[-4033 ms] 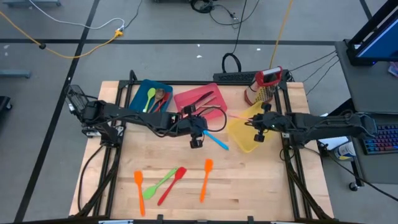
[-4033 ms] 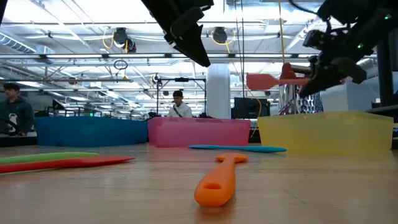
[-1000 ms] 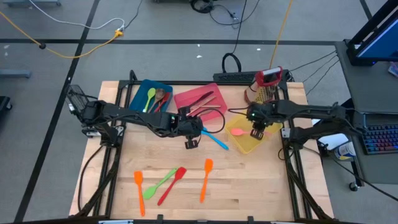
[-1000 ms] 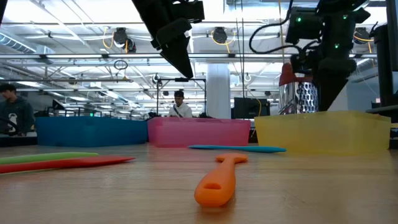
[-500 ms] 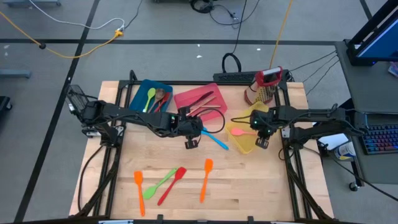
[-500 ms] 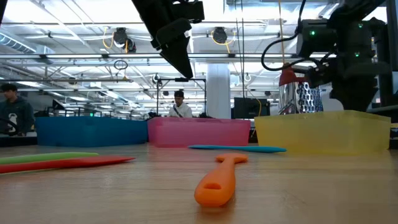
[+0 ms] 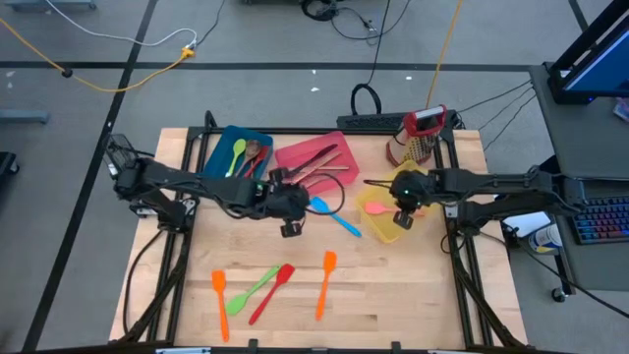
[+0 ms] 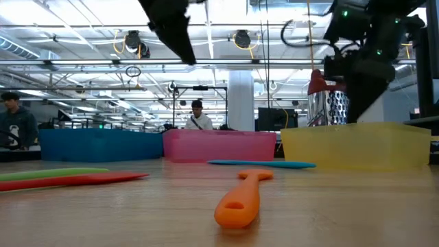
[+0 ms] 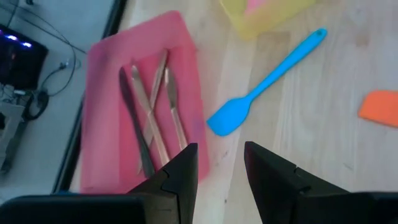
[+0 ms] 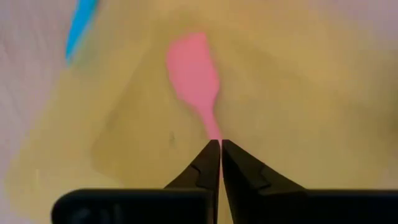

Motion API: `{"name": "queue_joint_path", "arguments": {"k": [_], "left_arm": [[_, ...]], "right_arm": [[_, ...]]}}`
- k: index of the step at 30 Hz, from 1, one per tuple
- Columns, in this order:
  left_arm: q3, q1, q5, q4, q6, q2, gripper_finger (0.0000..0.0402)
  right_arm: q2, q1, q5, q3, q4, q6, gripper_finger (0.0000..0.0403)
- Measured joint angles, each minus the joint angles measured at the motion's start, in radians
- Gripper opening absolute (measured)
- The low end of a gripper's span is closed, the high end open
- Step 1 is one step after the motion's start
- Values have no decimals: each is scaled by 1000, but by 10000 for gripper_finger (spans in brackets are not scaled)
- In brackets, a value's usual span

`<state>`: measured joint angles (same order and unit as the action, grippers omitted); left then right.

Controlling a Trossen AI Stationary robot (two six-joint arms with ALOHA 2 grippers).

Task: Pick & Place Kitchen Items
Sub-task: Put the blue spatula into the yellow bin

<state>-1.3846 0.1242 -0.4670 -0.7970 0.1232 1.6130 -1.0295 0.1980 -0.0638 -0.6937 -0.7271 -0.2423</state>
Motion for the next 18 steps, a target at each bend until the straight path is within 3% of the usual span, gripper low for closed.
{"name": "queue_joint_path", "arguments": {"k": [9, 14, 18], "left_arm": [[0, 50, -61, -140, 67, -114, 136], [1, 71, -67, -180, 79, -136, 136], [0, 84, -116, -233, 118, -147, 136]], "right_arm": [[75, -98, -40, 0, 439, 80, 59], [32, -175, -40, 0, 711, 84, 88], [-37, -238, -39, 0, 850, 199, 105]]}}
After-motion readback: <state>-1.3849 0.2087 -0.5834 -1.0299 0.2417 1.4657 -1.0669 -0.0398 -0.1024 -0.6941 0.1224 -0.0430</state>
